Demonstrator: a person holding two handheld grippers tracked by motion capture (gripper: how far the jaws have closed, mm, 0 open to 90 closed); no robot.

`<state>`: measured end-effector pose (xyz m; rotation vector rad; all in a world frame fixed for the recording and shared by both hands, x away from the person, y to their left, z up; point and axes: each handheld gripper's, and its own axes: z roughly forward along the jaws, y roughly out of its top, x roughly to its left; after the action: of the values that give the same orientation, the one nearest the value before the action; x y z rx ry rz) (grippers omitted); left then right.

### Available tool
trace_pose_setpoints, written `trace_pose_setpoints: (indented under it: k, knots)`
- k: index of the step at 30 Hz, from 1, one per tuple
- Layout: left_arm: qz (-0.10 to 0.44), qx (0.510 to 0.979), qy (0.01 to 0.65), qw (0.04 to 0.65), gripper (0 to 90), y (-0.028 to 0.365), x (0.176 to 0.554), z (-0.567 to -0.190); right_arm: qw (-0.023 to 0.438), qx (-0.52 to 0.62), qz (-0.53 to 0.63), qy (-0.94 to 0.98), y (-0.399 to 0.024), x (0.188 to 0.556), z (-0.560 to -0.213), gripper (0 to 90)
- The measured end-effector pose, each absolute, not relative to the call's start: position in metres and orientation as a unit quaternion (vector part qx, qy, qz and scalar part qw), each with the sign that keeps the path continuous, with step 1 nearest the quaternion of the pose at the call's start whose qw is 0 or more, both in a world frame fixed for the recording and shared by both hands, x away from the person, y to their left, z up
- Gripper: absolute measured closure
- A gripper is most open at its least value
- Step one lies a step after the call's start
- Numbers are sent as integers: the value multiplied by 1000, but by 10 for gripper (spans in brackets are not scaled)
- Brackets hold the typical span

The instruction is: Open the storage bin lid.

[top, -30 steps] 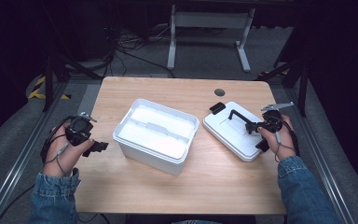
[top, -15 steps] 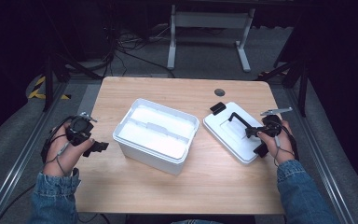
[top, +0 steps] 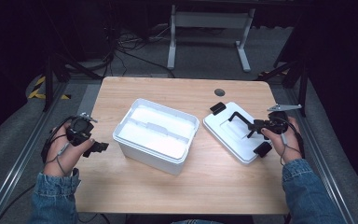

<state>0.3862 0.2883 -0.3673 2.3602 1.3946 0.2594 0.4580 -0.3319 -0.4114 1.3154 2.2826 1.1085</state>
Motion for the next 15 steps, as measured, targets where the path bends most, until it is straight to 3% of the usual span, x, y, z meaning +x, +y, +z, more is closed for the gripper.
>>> trace_pose_setpoints:
  k: [15]
  knots:
    - [92,842,495,191,205,288,383,-367,128,412,411,803,-308,421,-377,560]
